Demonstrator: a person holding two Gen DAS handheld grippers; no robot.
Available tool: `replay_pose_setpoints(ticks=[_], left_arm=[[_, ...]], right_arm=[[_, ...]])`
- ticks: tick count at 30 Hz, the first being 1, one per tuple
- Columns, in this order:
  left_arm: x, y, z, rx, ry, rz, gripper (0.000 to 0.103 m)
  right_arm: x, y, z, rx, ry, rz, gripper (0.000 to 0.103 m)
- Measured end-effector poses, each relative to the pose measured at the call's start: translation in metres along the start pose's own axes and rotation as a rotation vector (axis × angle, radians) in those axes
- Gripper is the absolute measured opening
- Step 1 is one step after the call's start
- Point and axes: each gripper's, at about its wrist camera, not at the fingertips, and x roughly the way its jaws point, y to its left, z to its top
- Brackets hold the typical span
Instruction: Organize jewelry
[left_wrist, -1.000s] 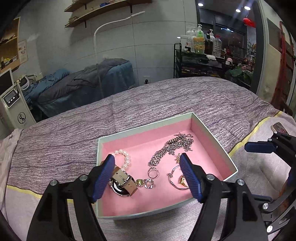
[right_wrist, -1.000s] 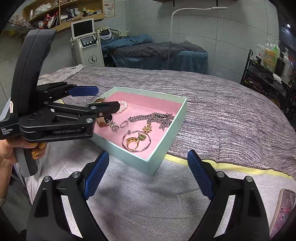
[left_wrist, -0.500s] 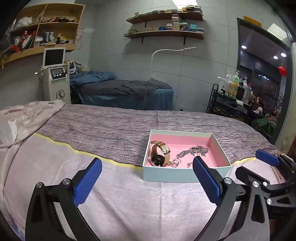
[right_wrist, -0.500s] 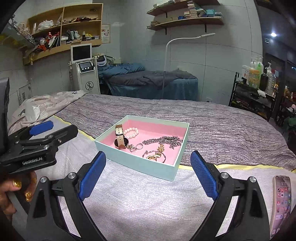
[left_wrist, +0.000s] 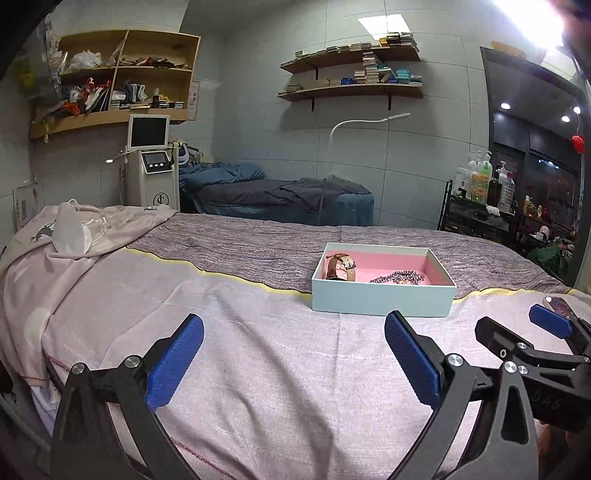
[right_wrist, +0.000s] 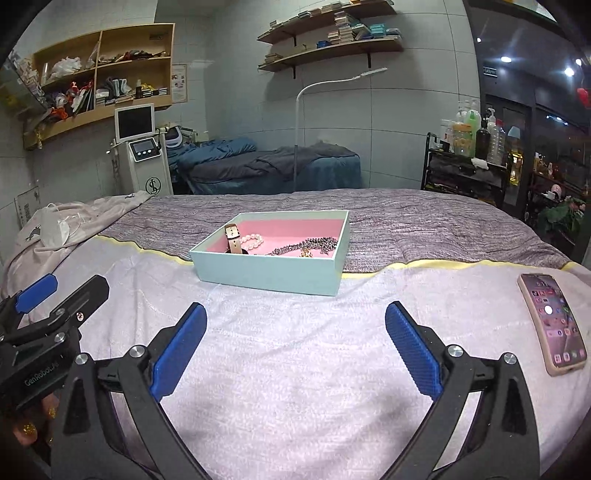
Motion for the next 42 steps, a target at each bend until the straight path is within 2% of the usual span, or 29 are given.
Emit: replay_pose_setpoints(ticks=[5, 14, 29, 42], left_arm=[[-0.010, 0.003, -0.010, 0.013, 0.021, 0.015, 0.097], [-0.006, 0.007, -0.013, -0.006, 0.051, 0.041, 0.097], [-0.012, 0.005, -0.011, 0.003, 0.010, 0.060, 0.097], [-0.011, 0.002, -0.011, 0.008, 0.012, 0.062, 0.097]], right_arm=[[-0.018, 0.001, -0.014, -0.046, -0.012, -0.028, 0.096], [-0.031, 0.001, -0.011, -0.060, -0.035, -0.040, 0.096], [-0.035, 0.004, -0.005, -0.082, -0.063, -0.038, 0.096], [-0.033, 0.006, -0.003, -0.078, -0.056, -0.038, 0.096]])
